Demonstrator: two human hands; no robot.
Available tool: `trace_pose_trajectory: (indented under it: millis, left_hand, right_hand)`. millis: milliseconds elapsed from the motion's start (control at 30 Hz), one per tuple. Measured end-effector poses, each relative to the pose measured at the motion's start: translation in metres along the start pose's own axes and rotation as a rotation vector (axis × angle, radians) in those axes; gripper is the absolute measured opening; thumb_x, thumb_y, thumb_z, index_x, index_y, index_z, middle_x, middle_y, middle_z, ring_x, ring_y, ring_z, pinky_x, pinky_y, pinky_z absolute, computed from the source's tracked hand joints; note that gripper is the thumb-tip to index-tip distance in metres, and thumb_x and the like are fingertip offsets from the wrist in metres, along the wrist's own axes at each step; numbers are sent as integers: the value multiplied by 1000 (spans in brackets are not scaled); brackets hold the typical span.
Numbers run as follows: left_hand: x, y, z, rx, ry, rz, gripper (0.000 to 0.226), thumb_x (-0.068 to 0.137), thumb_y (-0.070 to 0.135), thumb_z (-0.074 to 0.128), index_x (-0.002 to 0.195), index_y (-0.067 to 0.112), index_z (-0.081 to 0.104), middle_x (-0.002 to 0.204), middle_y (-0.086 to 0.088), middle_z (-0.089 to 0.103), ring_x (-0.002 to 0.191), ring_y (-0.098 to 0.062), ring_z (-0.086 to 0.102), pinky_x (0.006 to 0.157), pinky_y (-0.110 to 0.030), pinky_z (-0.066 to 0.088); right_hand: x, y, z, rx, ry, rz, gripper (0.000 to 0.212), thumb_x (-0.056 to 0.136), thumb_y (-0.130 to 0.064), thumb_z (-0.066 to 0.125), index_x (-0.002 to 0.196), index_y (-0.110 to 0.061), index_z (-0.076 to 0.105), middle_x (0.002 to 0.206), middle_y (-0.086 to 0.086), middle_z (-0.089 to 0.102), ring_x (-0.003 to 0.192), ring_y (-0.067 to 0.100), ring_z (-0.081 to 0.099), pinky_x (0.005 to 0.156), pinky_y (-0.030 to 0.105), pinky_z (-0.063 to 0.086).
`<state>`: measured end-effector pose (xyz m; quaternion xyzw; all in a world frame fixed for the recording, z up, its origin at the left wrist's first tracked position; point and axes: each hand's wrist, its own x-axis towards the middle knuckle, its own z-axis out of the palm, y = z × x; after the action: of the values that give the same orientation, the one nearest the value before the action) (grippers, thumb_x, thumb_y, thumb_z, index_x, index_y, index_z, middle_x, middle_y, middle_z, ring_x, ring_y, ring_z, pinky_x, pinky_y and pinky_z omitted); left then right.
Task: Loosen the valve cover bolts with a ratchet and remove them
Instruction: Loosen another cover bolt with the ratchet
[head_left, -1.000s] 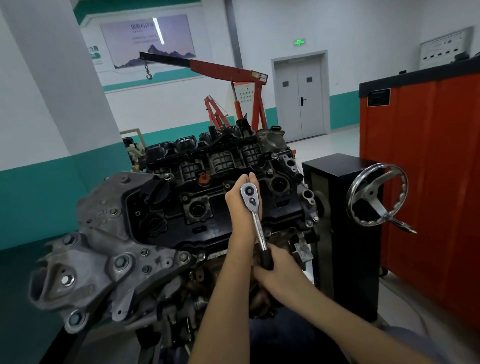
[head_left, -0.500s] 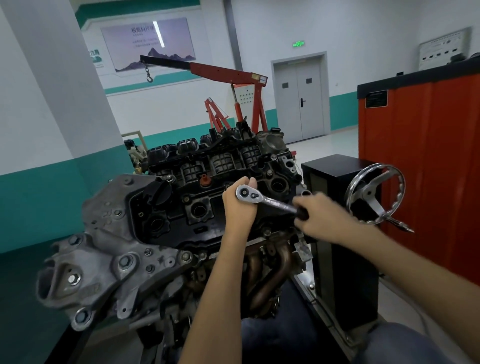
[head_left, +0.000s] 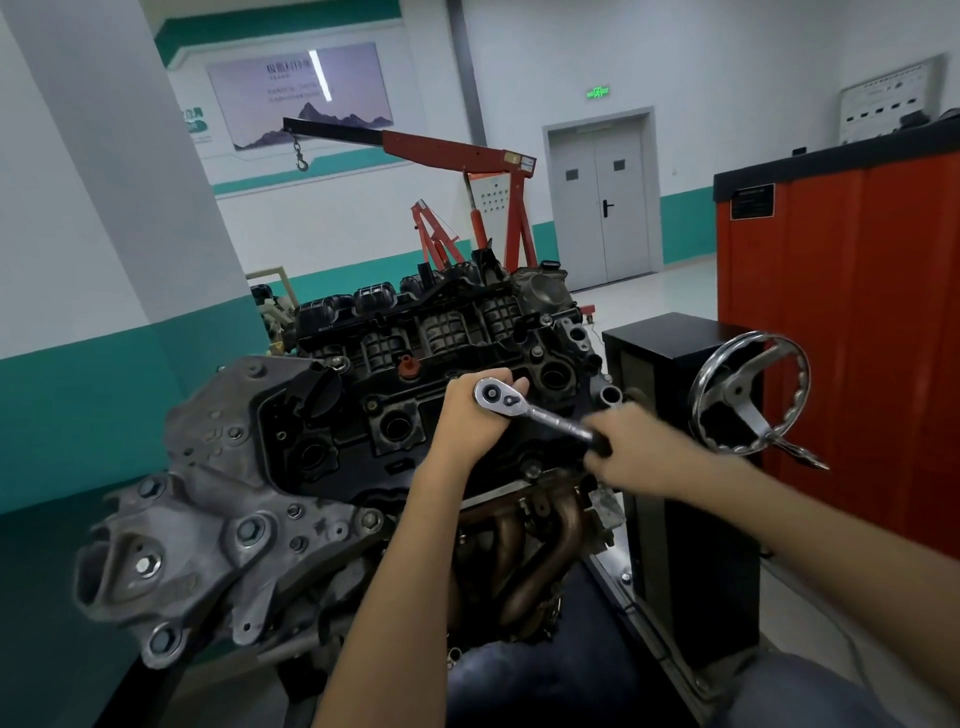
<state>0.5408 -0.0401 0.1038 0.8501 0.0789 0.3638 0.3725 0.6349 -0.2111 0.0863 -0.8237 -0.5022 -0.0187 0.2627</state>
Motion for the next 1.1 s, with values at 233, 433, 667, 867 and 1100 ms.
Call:
trace_pose_trajectory:
  millis: [233,433,667,867,1100]
  left_hand:
    - [-4,6,19,-183,293,-67,53,97,5,55,56,22,26,55,10,27,52,-4,23,53,-22,21]
    - [-2,13,30,-186,394,-18,46,98,4,53,60,14,29,57,3,23,48,-5,22,50,-17,20]
    - [0,1,7,-46,102,-19,53,94,5,59,57,17,24,55,2,24,55,-13,22,60,-31,20]
    - [2,6,10,-33,141,-18,55,89,-2,57,52,20,23,49,8,23,53,-8,21,56,-29,21]
    - [3,13,33,-408,394,-151,45,87,-15,47,58,14,31,48,9,26,41,-3,22,43,-11,21]
  right_hand:
    - [-13,-10,15,15,118,60,21,84,-22,63,71,-24,47,68,-4,49,63,20,50,57,28,40]
    - [-47,-67,90,799,18,117,16,85,-5,59,95,-17,59,76,3,65,59,6,61,52,13,47]
    - [-21,-14,36,261,-6,14,22,81,-7,61,68,-21,49,64,-2,53,57,14,50,55,25,42]
    - [13,9,-28,-287,164,-66,11,84,-26,63,83,-24,52,66,-10,39,68,19,44,64,28,37]
    - [-40,-37,72,559,75,98,14,83,-7,63,82,-20,56,72,-1,61,63,13,59,57,25,48]
